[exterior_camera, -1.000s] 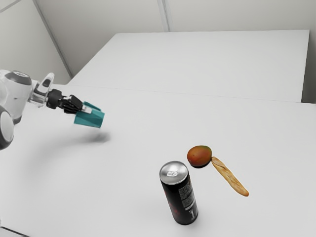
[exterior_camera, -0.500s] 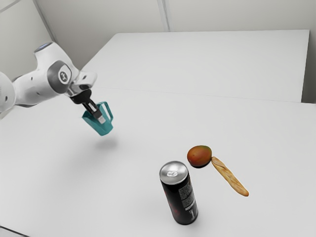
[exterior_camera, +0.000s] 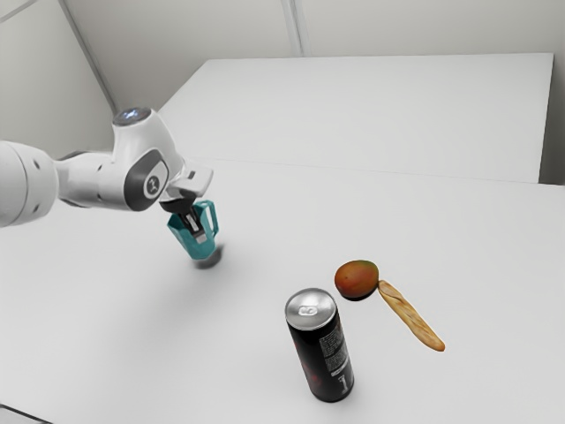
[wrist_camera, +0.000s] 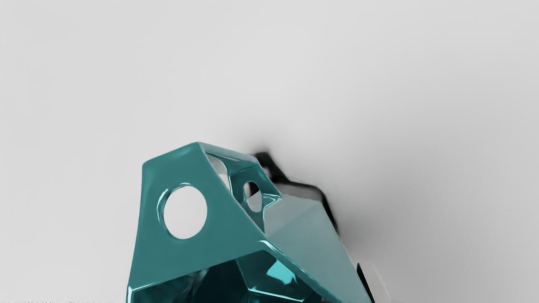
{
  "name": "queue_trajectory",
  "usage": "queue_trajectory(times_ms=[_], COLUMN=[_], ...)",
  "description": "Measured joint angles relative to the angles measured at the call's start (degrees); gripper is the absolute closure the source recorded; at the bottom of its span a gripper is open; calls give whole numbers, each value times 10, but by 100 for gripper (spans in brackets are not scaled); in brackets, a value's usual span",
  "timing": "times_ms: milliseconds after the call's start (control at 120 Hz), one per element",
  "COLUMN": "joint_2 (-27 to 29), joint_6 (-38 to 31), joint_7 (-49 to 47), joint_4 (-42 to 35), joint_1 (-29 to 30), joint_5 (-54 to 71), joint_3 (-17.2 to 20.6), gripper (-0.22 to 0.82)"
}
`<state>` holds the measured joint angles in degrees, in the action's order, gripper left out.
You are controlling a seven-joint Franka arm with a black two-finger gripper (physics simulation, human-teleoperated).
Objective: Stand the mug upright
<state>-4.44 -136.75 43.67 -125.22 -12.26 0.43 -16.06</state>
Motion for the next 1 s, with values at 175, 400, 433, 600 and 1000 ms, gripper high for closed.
queue_trajectory(times_ms=[175, 400, 433, 600, 1000], joint_2=[0, 0, 0, 0, 1], joint_6=[-30, -45, -47, -49, -49], joint_7=[-20, -39, -41, -48, -53], joint_4=[-6, -13, -14, -15, -15], joint_1=[-3, -3, -3, -3, -3], joint_5=[7, 9, 9, 6, 2], joint_3=[0, 0, -1, 0, 1], gripper=[79, 79, 79, 68, 32])
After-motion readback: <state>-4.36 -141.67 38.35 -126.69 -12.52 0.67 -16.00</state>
